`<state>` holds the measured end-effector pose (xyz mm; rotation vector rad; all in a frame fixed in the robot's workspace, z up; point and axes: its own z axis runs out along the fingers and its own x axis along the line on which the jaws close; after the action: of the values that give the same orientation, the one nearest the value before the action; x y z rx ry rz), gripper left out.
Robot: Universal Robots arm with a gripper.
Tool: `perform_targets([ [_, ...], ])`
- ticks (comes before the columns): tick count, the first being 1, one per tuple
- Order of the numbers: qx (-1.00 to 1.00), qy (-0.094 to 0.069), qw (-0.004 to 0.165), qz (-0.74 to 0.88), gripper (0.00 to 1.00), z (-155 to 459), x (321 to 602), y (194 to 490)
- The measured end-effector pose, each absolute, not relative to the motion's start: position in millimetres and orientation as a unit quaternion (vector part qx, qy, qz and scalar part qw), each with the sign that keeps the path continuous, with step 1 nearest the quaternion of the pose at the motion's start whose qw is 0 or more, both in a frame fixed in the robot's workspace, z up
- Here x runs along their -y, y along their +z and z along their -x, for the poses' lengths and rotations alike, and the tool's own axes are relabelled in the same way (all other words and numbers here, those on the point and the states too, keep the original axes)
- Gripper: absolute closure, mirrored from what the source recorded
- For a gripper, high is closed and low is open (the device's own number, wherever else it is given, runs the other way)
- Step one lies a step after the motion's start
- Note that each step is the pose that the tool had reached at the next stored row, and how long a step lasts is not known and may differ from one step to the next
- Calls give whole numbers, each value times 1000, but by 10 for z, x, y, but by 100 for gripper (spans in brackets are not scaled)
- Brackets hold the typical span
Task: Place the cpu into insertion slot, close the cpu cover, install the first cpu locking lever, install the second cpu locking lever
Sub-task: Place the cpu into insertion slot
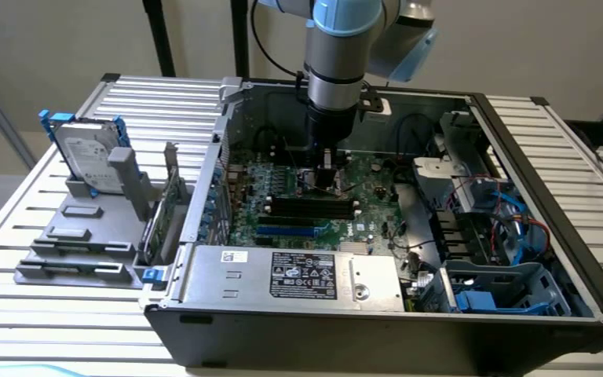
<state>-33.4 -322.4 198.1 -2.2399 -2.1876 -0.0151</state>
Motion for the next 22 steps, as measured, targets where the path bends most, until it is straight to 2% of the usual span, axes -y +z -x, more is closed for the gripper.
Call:
perform_targets([
  [8, 699, -5, 5, 715, 44, 333, 3223, 1979],
  [9, 699, -5, 5, 715, 38, 333, 3223, 1979],
  [10, 699, -5, 5, 715, 38, 333, 3223, 1979],
  [11, 699, -5, 5, 715, 32, 333, 3224, 1980],
  [22, 699, -5, 5, 716, 34, 373, 3224, 2173],
])
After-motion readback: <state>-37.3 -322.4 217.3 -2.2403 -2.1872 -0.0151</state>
